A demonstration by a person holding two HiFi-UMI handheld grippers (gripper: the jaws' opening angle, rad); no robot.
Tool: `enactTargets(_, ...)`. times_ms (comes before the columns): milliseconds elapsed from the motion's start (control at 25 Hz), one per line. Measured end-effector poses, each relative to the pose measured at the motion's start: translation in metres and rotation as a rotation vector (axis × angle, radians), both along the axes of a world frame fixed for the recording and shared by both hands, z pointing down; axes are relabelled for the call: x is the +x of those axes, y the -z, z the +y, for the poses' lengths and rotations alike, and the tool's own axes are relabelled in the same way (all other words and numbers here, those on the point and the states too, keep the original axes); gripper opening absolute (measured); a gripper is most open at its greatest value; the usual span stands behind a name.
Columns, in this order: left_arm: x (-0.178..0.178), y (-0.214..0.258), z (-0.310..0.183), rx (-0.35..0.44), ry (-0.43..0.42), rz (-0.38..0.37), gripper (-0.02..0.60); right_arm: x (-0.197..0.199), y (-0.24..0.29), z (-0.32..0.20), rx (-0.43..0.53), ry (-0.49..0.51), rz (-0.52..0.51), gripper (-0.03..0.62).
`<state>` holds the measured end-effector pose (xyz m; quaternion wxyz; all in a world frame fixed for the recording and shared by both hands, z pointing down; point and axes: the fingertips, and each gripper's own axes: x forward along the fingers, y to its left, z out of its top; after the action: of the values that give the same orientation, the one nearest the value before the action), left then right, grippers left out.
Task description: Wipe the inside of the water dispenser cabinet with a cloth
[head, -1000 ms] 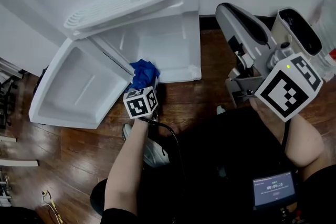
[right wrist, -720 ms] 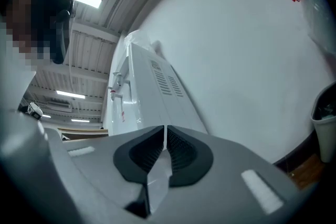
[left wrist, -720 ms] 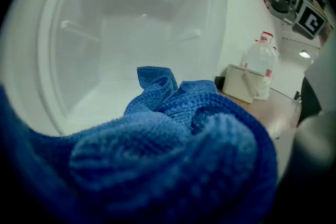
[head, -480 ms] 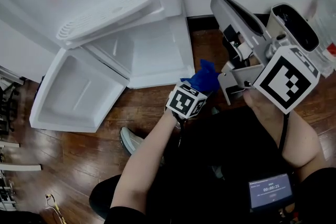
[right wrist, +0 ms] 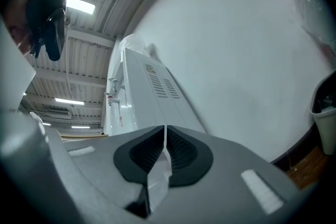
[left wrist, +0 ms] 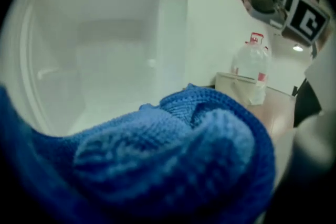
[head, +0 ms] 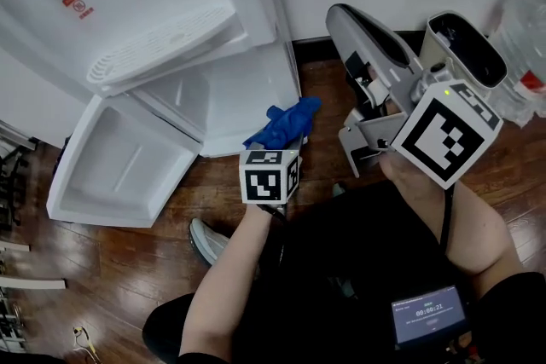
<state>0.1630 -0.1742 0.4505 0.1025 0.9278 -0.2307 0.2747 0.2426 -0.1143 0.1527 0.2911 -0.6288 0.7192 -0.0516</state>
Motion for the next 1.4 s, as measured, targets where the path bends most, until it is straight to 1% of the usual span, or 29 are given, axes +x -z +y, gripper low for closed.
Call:
enactTargets(80, -0.004, 0.039, -0.013, 0.082, 0.026, 0.055, 0.179, 0.000, 0.000, 0.000, 0.002, -0.001, 0.001, 0.018)
enactTargets(160, 0.000, 0.083, -0.016, 0.179, 0.021, 0.108, 0.179, 0.003, -0.001, 0.000, -0.002, -0.006, -0.003, 0.018)
enactTargets(240, 0.004, 0.123, -0.014, 0.257, 0.018, 0.153, 0.181, 0.006, -0.004, 0.001, -0.016, -0.018, -0.011, 0.018)
enactTargets(320, 0.005, 0.155, -0.012, 0.301, 0.034, 0.204, 0.183, 0.010, -0.008, 0.002, -0.044, -0.046, -0.018, 0.015)
enactTargets(440, 0.001, 0.198, -0.009, 0.341, 0.076, 0.308, 0.183, 0.013, -0.010, 0.003, -0.067, -0.061, -0.021, 0.014)
enactTargets(520, -0.002, 0.228, -0.005, 0.391, 0.087, 0.372, 0.183, 0.010, -0.008, 0.002, -0.051, -0.044, -0.024, 0.012)
enactTargets(600, -0.005, 0.243, -0.002, 0.448, 0.087, 0.391, 0.187, 0.006, -0.006, 0.000, -0.027, -0.016, -0.030, 0.012)
enactTargets(640, -0.005, 0.240, -0.001, 0.458, 0.084, 0.391, 0.187, 0.005, -0.006, 0.000, -0.024, -0.011, -0.032, 0.011)
enactTargets(720, -0.001, 0.212, -0.001, 0.439, 0.069, 0.373, 0.187, 0.004, -0.007, -0.001, -0.028, -0.009, -0.030, 0.011)
enactTargets(800, 0.004, 0.166, -0.006, 0.417, 0.060, 0.314, 0.187, 0.005, -0.007, 0.000, -0.033, -0.009, -0.030, 0.011)
enactTargets(880, 0.002, 0.114, -0.017, 0.396, 0.073, 0.228, 0.188, 0.005, -0.009, -0.001, -0.040, -0.009, -0.030, 0.011)
enactTargets(920, 0.000, 0.087, -0.022, 0.360, 0.084, 0.190, 0.187, 0.005, -0.010, -0.002, -0.045, -0.008, -0.030, 0.011)
enactTargets(1000, -0.003, 0.037, -0.026, 0.236, 0.103, 0.128, 0.187, 0.006, -0.013, -0.004, -0.056, -0.003, -0.030, 0.011)
enactTargets(1040, -0.003, 0.017, -0.026, 0.173, 0.107, 0.104, 0.187, 0.006, -0.015, -0.006, -0.060, -0.001, -0.031, 0.011)
enactTargets(1080, -0.003, 0.002, -0.026, 0.127, 0.109, 0.085, 0.186, 0.007, -0.016, -0.007, -0.063, 0.002, -0.033, 0.011)
enactTargets(1160, -0.005, -0.015, -0.026, 0.082, 0.106, 0.060, 0.184, 0.008, -0.020, -0.009, -0.073, 0.007, -0.043, 0.011)
enactTargets(1200, -0.007, -0.016, -0.026, 0.081, 0.103, 0.057, 0.181, 0.009, -0.022, -0.010, -0.080, 0.010, -0.050, 0.011)
enactTargets(1280, -0.011, -0.003, -0.028, 0.128, 0.100, 0.076, 0.162, 0.011, -0.027, -0.011, -0.098, 0.016, -0.066, 0.011)
enactTargets(1320, -0.013, 0.013, -0.029, 0.168, 0.105, 0.104, 0.155, 0.011, -0.029, -0.010, -0.104, 0.020, -0.072, 0.011)
enactTargets(1400, -0.019, 0.059, -0.034, 0.244, 0.132, 0.193, 0.153, 0.009, -0.029, -0.010, -0.106, 0.031, -0.082, 0.011)
